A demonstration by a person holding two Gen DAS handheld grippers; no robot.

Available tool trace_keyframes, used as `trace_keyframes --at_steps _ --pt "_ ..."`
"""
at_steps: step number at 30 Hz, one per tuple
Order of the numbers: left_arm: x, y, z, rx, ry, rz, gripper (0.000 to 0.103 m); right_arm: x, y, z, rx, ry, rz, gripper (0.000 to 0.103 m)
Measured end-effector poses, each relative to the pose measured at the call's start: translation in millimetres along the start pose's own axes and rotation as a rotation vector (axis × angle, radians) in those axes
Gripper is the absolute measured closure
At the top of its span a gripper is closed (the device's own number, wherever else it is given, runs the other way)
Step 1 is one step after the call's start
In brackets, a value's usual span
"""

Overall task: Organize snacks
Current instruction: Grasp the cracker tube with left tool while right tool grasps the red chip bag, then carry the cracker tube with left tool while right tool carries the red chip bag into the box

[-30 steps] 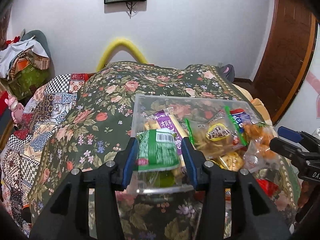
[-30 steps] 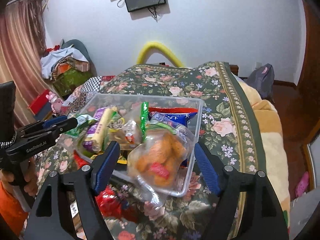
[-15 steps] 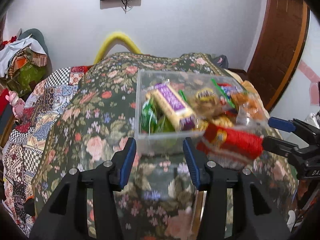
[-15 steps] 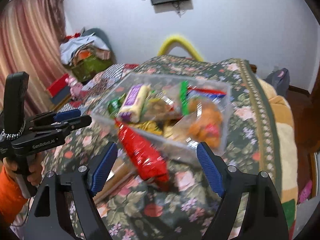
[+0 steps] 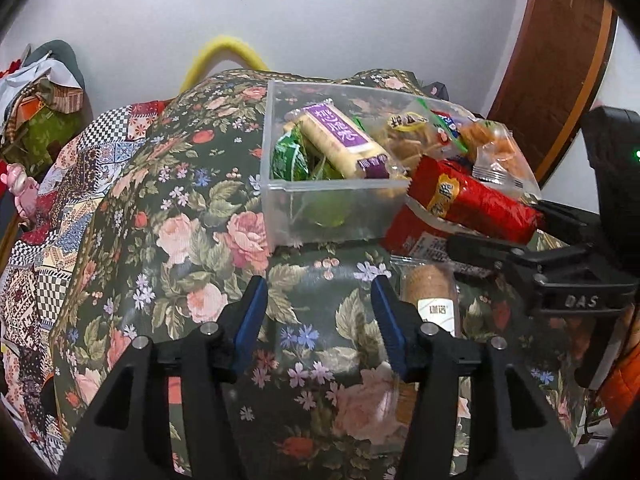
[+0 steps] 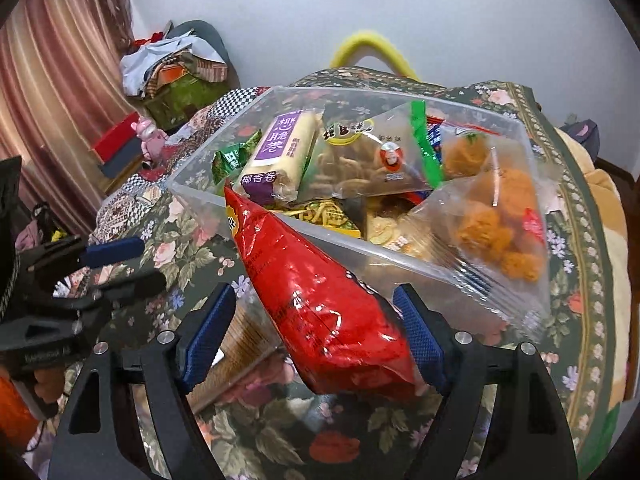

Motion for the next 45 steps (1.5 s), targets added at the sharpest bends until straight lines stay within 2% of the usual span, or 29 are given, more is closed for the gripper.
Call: trace_keyframes --at_steps 1,3,8,11,19,26,29,30,32,38,45 --pt "0 -1 1 -0.001 0.003 -0.001 0.046 0 2 1 0.001 0.002 -0.006 0.036" --pt "0 -3 4 -0.002 0.011 0.002 0.044 -2 3 2 -0.001 0.008 -0.013 0.052" --pt "0 -12 11 -0.008 0.034 0.024 0.042 3 6 9 -0.018 0.006 -0.052 0.069" --pt "3 -20 15 -0.018 0.04 0.044 0.042 12 7 15 -0.011 -0.007 -0.043 0.075" --pt "8 -51 27 -0.046 0.06 0.107 0.04 47 -1 37 -0.053 -0.056 -0.002 0.077" --pt "-10 -76 43 -0.073 0.117 0.144 0.04 63 1 44 -0.075 -0.086 -0.001 0.077" --pt "-13 -80 43 -0.085 0.08 0.119 0.043 66 4 45 -0.071 -0.094 0.0 0.077" --pt "-14 -82 42 -0.088 0.066 0.111 0.046 66 5 45 -0.071 -0.098 0.0 0.077" --pt "-16 -83 41 -0.096 0.047 0.077 0.063 67 6 44 -0.074 -0.104 -0.003 0.077" --pt "-7 -79 41 -0.071 0.03 0.081 0.064 72 9 38 -0.079 -0.136 -0.014 0.077" --pt "25 -67 25 -0.056 -0.055 0.055 0.064 81 13 20 -0.065 -0.189 -0.011 0.077"
Point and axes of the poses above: each gripper's, at about its wrist camera, not at the fingertips, and x roughly against the way its jaws point, y to its left, z to its underside, the point moved 7 cm from there along -x, roughly the way its jaws point, and after that the axes turned 12 degrees about -z, right-handed, at the moved point
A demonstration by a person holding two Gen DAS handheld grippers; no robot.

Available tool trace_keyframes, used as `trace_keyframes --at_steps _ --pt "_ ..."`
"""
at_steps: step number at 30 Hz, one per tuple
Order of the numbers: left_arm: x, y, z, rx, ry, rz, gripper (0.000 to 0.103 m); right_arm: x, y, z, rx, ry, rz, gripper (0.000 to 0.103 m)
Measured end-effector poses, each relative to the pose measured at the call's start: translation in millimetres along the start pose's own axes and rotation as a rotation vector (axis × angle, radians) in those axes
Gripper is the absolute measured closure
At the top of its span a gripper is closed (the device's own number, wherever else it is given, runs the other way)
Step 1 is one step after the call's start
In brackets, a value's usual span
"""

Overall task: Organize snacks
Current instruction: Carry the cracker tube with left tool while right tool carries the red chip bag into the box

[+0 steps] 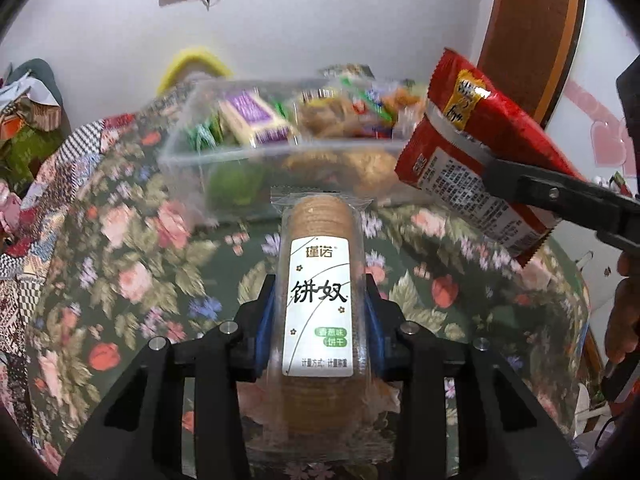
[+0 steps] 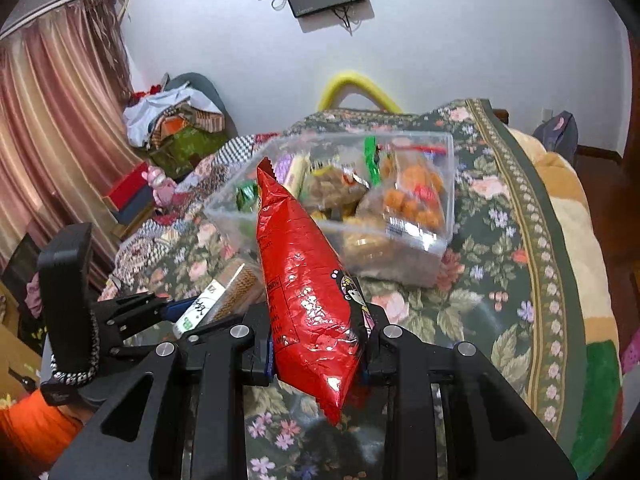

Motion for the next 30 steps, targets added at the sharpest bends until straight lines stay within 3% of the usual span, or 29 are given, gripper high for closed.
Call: trace_keyframes --at_steps 11,15,30 --pt "21 21 -66 0.054 -0.114 -0.034 0.064 -7 9 -50 0.033 -0.093 -0.001 0.077" --pt "12 31 -93 0.065 -0.139 -0.055 0.064 -19 8 -67 0.03 -0.111 0.003 0.077" --pt "-56 54 -136 0.08 -0.098 -0.088 0.064 -83 -4 -92 -0.044 -0.054 0.003 0.077"
Point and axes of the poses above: each gripper's, at about its wrist camera, not at the fingertips, and x roughly against the way its jaws point, y to its left, z to its underside, the point moved 7 cm from there along -x, roughly the way its jaws point, and after that the axes turned 12 degrees about -z, right-handed, at the moved point
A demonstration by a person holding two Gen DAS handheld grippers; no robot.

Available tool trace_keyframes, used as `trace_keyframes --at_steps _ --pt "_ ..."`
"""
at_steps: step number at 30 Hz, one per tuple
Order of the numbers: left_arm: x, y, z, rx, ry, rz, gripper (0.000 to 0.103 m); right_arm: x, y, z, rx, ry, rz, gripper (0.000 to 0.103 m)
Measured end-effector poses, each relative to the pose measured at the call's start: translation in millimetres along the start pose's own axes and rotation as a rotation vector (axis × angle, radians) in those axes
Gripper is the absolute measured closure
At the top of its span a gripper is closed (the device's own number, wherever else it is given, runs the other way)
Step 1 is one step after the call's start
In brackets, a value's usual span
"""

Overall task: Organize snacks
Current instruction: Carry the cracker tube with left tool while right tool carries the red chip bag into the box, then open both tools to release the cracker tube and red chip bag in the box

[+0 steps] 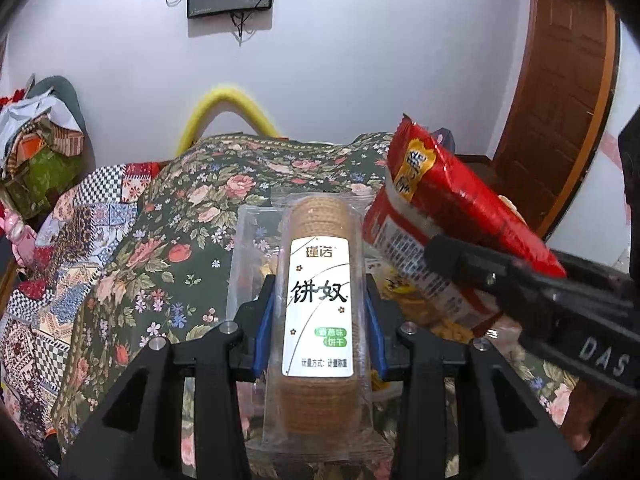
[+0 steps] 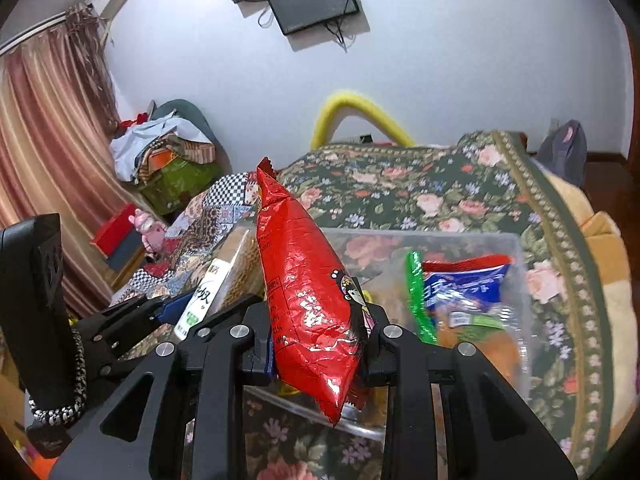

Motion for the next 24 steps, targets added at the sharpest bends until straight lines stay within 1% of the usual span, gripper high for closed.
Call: trace_keyframes --at_steps 4,6,8,11,13,14,15,17,22,24 --pt "-17 3 1 0.012 0.028 -0.028 0.064 -9 -2 2 -0.015 0.012 0.006 0.077" --pt "-21 2 1 0.001 0.025 -0.048 0.064 -11 -3 3 -0.029 0.017 0.001 0.077" --pt "-25 0 2 -0.009 0.028 -0.052 0.064 -13 -4 2 -0.042 0.023 -0.005 0.076" --pt "-27 1 2 -0.003 0.034 -0.06 0.063 -11 -4 2 -0.037 0.028 0.017 0.071" --pt "-26 4 1 0.009 0.039 -0.052 0.061 -9 -7 2 -0.031 0.032 0.033 0.069" --pt "-25 6 1 0.012 0.042 -0.045 0.06 -8 -8 2 -0.031 0.033 0.037 0.065" --pt "-23 7 0 0.016 0.043 -0.035 0.06 -6 -9 3 -0.033 0.035 0.043 0.06" --pt "-18 8 1 0.019 0.041 -0.024 0.059 -2 -10 3 -0.029 0.036 0.046 0.057" --pt "5 10 0 0.014 0.016 -0.006 0.059 19 -6 2 0.01 0.021 0.064 0.057" --pt "23 9 -1 0.008 -0.009 0.003 0.059 32 0 0 0.039 0.009 0.073 0.057"
Point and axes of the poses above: each gripper's, at about its wrist camera, not at the fingertips, and x roughly against the way its jaws point, y to its left, z to its underside, the point moved 7 cm from there along -x, roughly the way its jaws point, and after that the axes turned 12 degrees about -z, right-handed, at the moved point
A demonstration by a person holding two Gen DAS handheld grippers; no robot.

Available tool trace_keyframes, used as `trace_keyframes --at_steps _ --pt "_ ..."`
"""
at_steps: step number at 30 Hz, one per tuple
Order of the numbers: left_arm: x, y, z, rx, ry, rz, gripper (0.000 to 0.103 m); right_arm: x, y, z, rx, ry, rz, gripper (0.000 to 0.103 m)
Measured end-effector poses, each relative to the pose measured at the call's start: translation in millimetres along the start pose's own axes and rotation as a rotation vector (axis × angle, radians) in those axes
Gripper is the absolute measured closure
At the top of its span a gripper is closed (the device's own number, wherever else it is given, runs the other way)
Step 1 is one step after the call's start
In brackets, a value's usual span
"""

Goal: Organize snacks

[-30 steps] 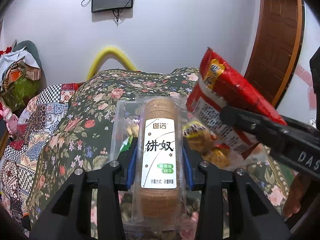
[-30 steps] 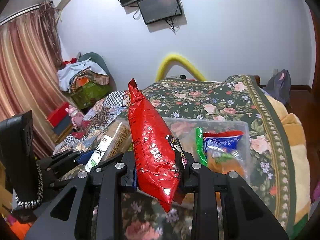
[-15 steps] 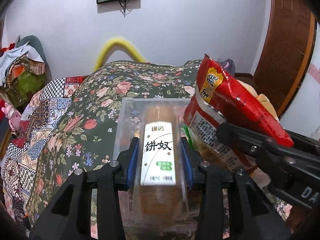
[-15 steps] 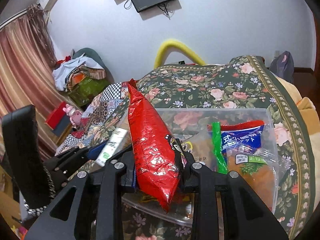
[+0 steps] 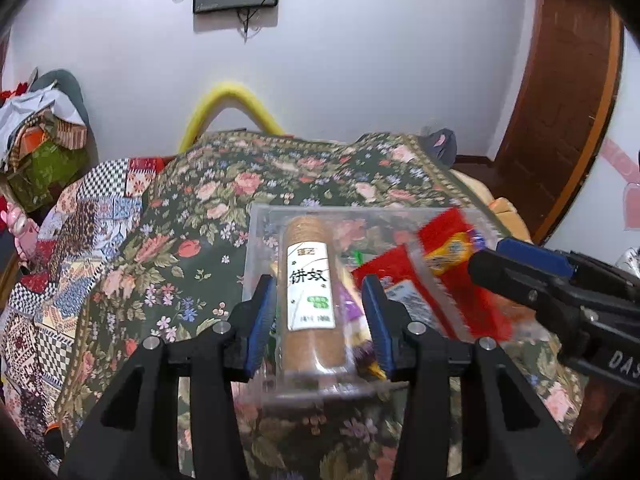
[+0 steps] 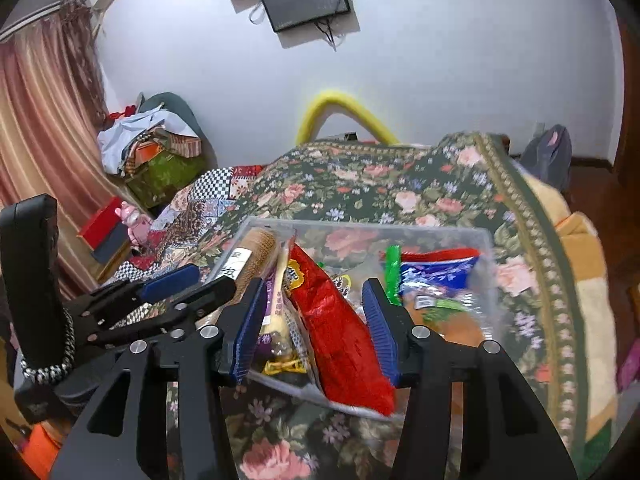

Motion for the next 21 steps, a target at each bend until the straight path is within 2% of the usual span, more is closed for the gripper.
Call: trace_keyframes --at_steps 5,9,13,16,21 --pt "64 -2 -10 0.005 -0.102 0.029 0.059 46 18 -7 0.076 -0.058 0.019 0.056" --pt "122 -3 -15 0.013 -0.189 0.043 0.058 94 37 -12 0.131 -0.14 0.042 0.045" --pt "177 0 -14 0.034 -0.262 0.054 0.043 137 56 -13 0.173 -0.215 0.049 0.04" --pt "216 3 -10 0.046 -0.325 0.048 0.032 167 72 -8 0.2 -0.267 0.043 0.031" --pt "265 6 1 0.046 -0.425 0.027 0.015 190 88 2 0.219 -0.315 0.035 0.018"
Point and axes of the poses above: each gripper's, at about its wrist camera, not at the fingertips, and x roughly against the way its jaws point, y to its left, z to its underside, the point moved 7 cm from there along -x, roughly the way its jaws point, and after that the axes turned 12 degrees about -z, right-handed, at the moved point
